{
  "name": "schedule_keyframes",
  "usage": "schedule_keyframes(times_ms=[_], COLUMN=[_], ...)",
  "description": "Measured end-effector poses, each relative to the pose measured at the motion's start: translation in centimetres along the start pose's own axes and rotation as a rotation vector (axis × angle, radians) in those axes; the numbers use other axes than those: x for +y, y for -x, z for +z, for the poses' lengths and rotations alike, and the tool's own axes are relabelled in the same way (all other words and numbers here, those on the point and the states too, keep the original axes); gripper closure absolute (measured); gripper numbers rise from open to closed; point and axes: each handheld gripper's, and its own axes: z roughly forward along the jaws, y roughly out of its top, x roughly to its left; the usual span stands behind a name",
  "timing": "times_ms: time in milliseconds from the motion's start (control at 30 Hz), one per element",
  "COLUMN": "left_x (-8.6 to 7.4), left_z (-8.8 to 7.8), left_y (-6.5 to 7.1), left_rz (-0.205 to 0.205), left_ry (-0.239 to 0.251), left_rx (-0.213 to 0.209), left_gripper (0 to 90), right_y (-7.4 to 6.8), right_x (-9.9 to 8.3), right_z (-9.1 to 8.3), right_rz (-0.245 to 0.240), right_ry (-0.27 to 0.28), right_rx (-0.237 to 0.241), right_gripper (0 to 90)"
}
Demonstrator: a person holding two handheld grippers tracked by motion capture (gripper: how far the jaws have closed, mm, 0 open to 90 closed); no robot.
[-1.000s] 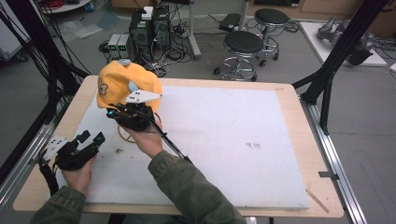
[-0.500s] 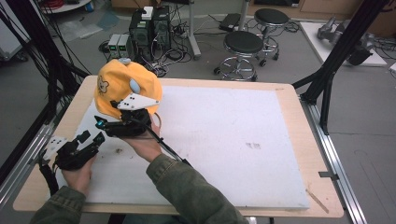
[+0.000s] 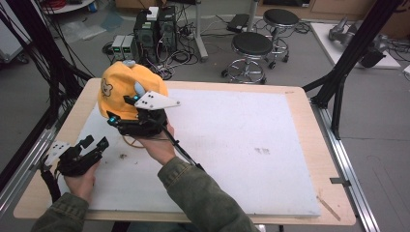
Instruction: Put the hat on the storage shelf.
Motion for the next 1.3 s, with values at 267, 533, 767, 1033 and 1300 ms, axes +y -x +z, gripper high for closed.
schedule_keyframes(times_ms=[267, 533, 767, 1033, 1300], left_x=[0.0, -0.1, 0.0, -0.1, -0.1], left_z=[0.0, 0.0, -0.1, -0.1, 0.0], left_y=[0.0, 0.0, 0.0, 0.0, 0.0], left_rz=[0.002, 0.001, -0.002, -0.001, 0.004], left_ry=[-0.004, -0.006, -0.002, -0.006, -0.008], left_rx=[-0.003, -0.004, -0.004, -0.001, 0.001], left_gripper=[35.8, 35.8, 35.8, 35.8, 35.8], right_y=[1.7, 3.4, 5.3, 6.9, 7.7], right_x=[1.2, 1.3, 1.5, 0.4, -0.5], right_z=[-2.9, -6.6, -10.5, -15.3, -18.5], right_rz=[0.030, 0.041, 0.059, 0.069, 0.055], right_ry=[0.068, 0.113, 0.166, 0.189, 0.181], right_rx=[-0.061, -0.144, -0.234, -0.348, -0.414], right_gripper=[33.5, 33.4, 33.5, 33.5, 33.7])
